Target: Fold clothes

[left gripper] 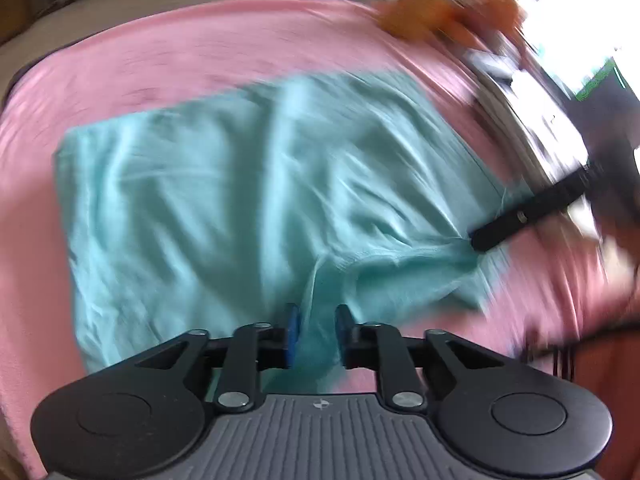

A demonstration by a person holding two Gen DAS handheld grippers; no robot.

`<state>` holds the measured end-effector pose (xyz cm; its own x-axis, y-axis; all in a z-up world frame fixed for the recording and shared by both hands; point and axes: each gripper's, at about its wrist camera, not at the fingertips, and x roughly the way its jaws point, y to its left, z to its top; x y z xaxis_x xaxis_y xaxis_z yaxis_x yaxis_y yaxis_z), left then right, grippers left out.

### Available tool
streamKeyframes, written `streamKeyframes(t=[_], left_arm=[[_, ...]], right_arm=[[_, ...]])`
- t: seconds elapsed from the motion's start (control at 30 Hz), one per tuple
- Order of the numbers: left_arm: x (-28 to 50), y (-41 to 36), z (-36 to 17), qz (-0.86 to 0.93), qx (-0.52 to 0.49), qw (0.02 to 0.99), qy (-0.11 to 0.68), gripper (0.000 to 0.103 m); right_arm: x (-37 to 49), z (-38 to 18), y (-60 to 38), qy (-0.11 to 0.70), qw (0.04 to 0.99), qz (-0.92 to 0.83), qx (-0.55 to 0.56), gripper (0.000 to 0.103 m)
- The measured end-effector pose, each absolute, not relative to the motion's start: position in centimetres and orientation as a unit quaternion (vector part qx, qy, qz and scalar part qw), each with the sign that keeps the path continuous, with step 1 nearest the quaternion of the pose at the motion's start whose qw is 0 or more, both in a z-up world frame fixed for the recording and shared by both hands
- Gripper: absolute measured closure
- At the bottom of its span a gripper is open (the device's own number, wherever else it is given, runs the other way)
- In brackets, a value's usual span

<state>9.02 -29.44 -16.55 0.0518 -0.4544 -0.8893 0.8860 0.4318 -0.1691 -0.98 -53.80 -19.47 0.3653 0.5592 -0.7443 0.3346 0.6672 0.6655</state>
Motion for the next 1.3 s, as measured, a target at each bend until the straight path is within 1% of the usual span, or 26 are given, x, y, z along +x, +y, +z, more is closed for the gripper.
streamKeyframes(t=[0.07, 0.13, 0.17, 0.2, 0.23, 0.3, 0.33, 0.37, 0.4, 0.47, 0.5, 0.63, 0.7, 0.77, 0.8, 0.87, 0.93, 1.07, 1.13, 1.23, 1.27, 1.3], left_arm=[[6.3, -28.0, -15.5, -0.498, 0.28, 0.686, 0.451, 0.086], [4.9, -26.3, -14.8, -0.491, 0.304, 0.697, 0.425, 0.083], [5.0, -25.4, -14.6, -0.478, 0.292, 0.713, 0.421, 0.083], [5.5, -24.7, -14.3, -0.462, 0.265, 0.732, 0.426, 0.08], [6.3, -23.9, -14.1, -0.441, 0.23, 0.752, 0.432, 0.074], [8.3, -22.6, -13.9, -0.389, 0.149, 0.789, 0.451, 0.076], [9.1, -22.0, -13.8, -0.365, 0.116, 0.803, 0.457, 0.078], [9.6, -21.5, -13.6, -0.345, 0.094, 0.815, 0.456, 0.08], [9.9, -21.4, -13.6, -0.331, 0.084, 0.822, 0.455, 0.081], [9.9, -21.9, -14.3, -0.318, 0.094, 0.823, 0.46, 0.082], [9.9, -22.2, -14.6, -0.312, 0.099, 0.824, 0.463, 0.084], [9.5, -23.8, -16.6, -0.305, 0.155, 0.811, 0.475, 0.085], [9.3, -23.5, -17.2, -0.303, 0.182, 0.8, 0.484, 0.086], [8.9, -23.3, -17.6, -0.297, 0.217, 0.79, 0.491, 0.079], [8.7, -23.0, -17.7, -0.29, 0.23, 0.787, 0.494, 0.075], [8.6, -21.6, -17.2, -0.264, 0.236, 0.793, 0.495, 0.076], [8.8, -19.9, -16.5, -0.242, 0.208, 0.805, 0.5, 0.081], [10.0, -17.3, -15.1, -0.235, 0.114, 0.825, 0.502, 0.081], [10.2, -17.6, -14.5, -0.257, 0.091, 0.826, 0.493, 0.082], [9.8, -19.7, -14.6, -0.284, 0.112, 0.821, 0.482, 0.081], [9.7, -20.6, -14.8, -0.288, 0.126, 0.819, 0.48, 0.08], [9.7, -21.3, -15.2, -0.288, 0.14, 0.815, 0.482, 0.08]], right_arm=[[-2.9, -18.3, -52.5, 0.58, 0.726, 0.083, 0.359, 0.054], [-5.3, -17.1, -52.1, 0.573, 0.739, 0.084, 0.345, 0.054], [-6.3, -16.5, -52.5, 0.557, 0.748, 0.075, 0.353, 0.054], [-7.3, -15.9, -53.2, 0.534, 0.76, 0.059, 0.367, 0.054], [-8.1, -15.6, -54.0, 0.507, 0.771, 0.034, 0.383, 0.054], [-9.6, -15.2, -55.6, 0.449, 0.79, -0.023, 0.417, 0.054], [-10.1, -15.0, -56.1, 0.43, 0.797, -0.052, 0.421, 0.054], [-10.5, -14.8, -56.4, 0.416, 0.803, -0.082, 0.418, 0.056], [-10.8, -14.8, -56.4, 0.409, 0.809, -0.104, 0.41, 0.063], [-10.5, -15.2, -55.9, 0.417, 0.813, -0.125, 0.386, 0.073], [-10.1, -15.5, -55.5, 0.428, 0.813, -0.13, 0.373, 0.074], [-8.5, -16.5, -54.0, 0.465, 0.817, -0.136, 0.314, 0.075], [-7.5, -16.9, -52.9, 0.486, 0.822, -0.142, 0.26, 0.074], [-6.8, -17.4, -52.2, 0.512, 0.818, -0.148, 0.218, 0.076], [-7.0, -17.5, -52.0, 0.52, 0.814, -0.156, 0.205, 0.08], [-7.7, -17.3, -52.0, 0.527, 0.808, -0.18, 0.192, 0.079], [-8.6, -16.9, -52.2, 0.525, 0.805, -0.198, 0.193, 0.079], [-10.4, -15.4, -53.6, 0.464, 0.826, -0.184, 0.26, 0.074], [-10.2, -15.2, -54.0, 0.448, 0.829, -0.169, 0.289, 0.074], [-9.3, -14.9, -53.5, 0.434, 0.834, -0.128, 0.316, 0.073], [-8.9, -14.8, -52.8, 0.432, 0.841, -0.108, 0.307, 0.072], [-8.5, -14.6, -52.1, 0.431, 0.847, -0.088, 0.298, 0.066]])
